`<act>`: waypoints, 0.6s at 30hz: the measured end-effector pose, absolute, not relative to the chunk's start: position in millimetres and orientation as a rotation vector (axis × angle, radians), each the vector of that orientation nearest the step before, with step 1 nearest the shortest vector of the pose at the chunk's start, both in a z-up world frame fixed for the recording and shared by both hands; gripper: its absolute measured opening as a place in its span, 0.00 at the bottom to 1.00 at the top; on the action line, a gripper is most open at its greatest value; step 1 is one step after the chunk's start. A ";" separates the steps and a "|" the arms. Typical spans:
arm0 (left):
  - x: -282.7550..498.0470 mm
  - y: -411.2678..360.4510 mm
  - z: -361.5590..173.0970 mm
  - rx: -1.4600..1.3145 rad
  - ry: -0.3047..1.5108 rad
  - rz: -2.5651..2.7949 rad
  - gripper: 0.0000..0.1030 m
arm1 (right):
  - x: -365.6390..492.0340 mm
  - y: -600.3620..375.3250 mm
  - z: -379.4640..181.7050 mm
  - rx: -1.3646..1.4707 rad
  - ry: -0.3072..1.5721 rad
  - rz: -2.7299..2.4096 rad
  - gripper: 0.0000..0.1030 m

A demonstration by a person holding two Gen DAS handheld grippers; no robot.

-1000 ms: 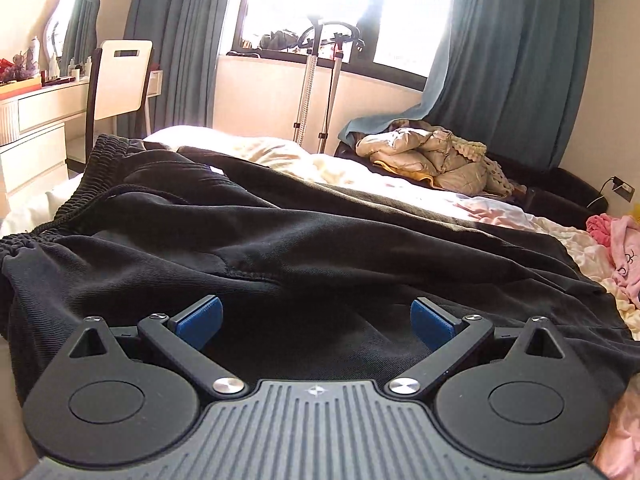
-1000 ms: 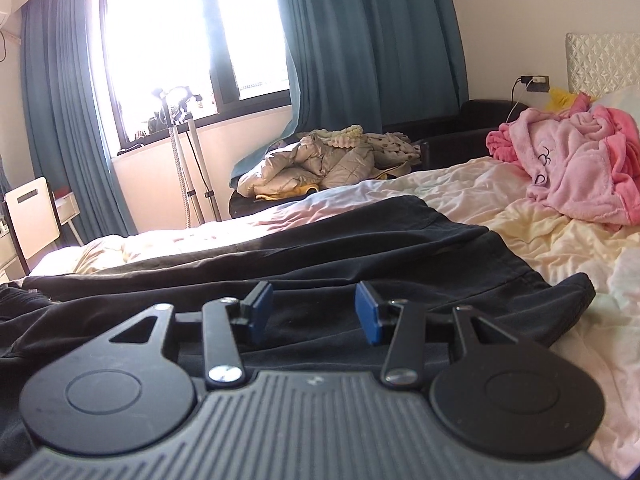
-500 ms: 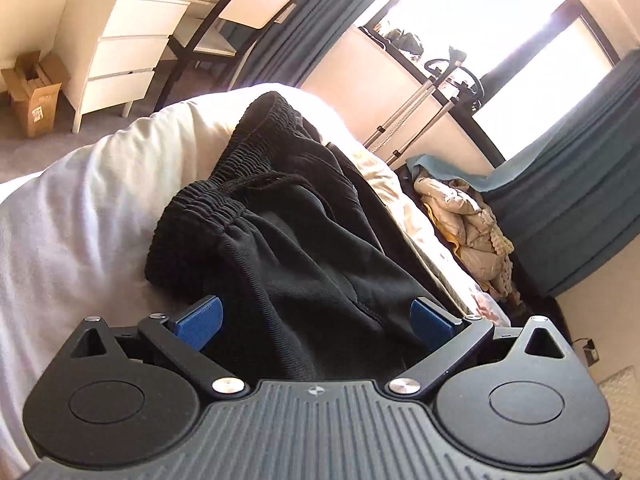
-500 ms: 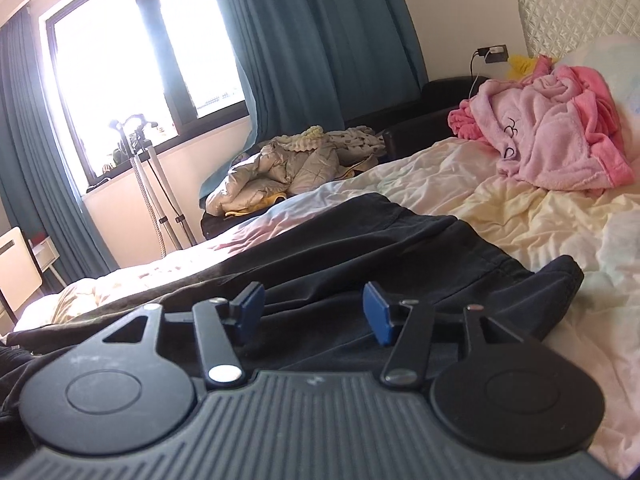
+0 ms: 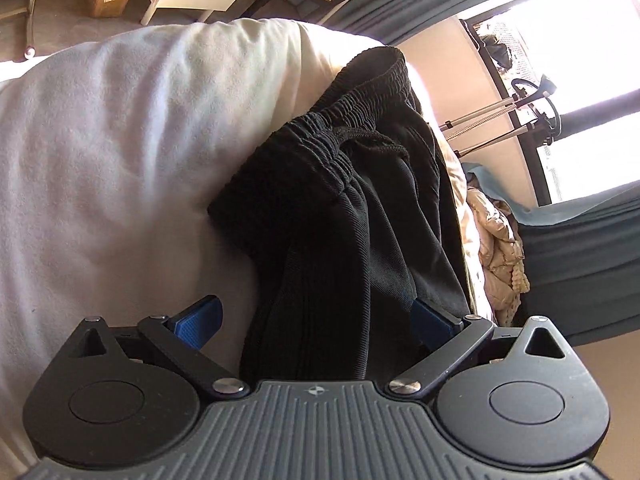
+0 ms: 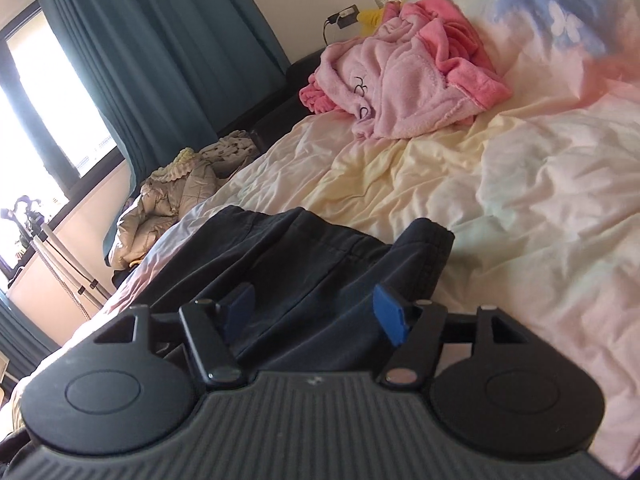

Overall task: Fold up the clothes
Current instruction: 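Grasp the waistband with the left tool while the right tool grasps the hem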

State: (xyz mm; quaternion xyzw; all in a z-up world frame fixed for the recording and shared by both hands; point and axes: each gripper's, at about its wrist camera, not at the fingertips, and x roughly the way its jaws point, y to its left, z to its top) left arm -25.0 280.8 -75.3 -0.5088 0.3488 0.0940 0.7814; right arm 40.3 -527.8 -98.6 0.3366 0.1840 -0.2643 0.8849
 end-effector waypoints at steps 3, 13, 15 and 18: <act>-23.2 282.7 -87.9 -1.180 0.772 0.141 0.94 | 38.5 -542.0 -114.9 0.765 0.397 -0.638 0.80; -3.7 277.3 -108.0 -1.139 0.908 0.068 0.90 | 48.9 -576.5 -164.5 1.001 0.340 -0.526 0.81; -1.6 276.4 -111.5 -1.139 0.925 0.072 0.90 | 50.8 -578.9 -168.3 1.025 0.315 -0.498 0.81; -0.3 277.4 -116.7 -1.154 0.917 0.078 0.90 | 53.9 -580.3 -173.4 1.064 0.230 -0.377 0.81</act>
